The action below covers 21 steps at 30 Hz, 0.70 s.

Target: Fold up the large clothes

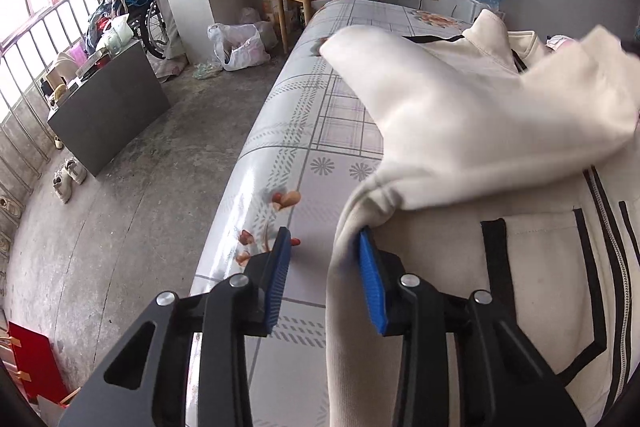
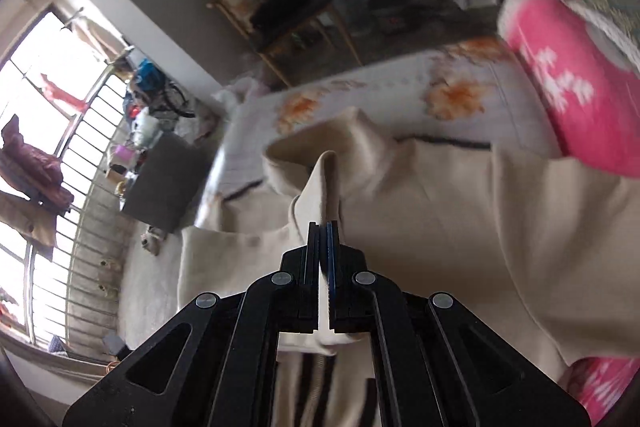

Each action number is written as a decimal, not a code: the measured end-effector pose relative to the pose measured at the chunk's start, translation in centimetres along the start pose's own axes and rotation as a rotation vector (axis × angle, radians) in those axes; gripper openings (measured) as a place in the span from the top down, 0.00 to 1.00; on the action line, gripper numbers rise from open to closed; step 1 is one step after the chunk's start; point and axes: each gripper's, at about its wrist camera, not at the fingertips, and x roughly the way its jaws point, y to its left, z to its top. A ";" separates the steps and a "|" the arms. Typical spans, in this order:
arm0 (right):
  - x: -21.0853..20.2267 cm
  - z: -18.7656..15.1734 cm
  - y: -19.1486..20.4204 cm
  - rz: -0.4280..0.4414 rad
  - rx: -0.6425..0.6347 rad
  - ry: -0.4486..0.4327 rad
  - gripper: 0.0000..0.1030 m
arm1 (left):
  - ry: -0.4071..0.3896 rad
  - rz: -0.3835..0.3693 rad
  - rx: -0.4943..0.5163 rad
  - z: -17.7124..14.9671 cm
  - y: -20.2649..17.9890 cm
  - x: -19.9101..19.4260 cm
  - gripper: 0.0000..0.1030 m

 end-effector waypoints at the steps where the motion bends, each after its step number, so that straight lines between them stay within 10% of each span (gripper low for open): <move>1: 0.9 -0.6 -1.4 -0.018 0.022 0.024 0.99 | 0.002 0.002 0.002 0.0 -0.1 -0.1 0.68; 10: 1.5 -2.1 -5.4 -0.045 0.071 0.049 0.99 | 0.034 -0.036 0.001 0.2 0.8 -0.3 0.68; 21: 1.6 -2.8 -6.4 -0.106 0.009 0.044 0.99 | -0.037 -0.274 -0.091 4.9 3.1 -4.7 0.68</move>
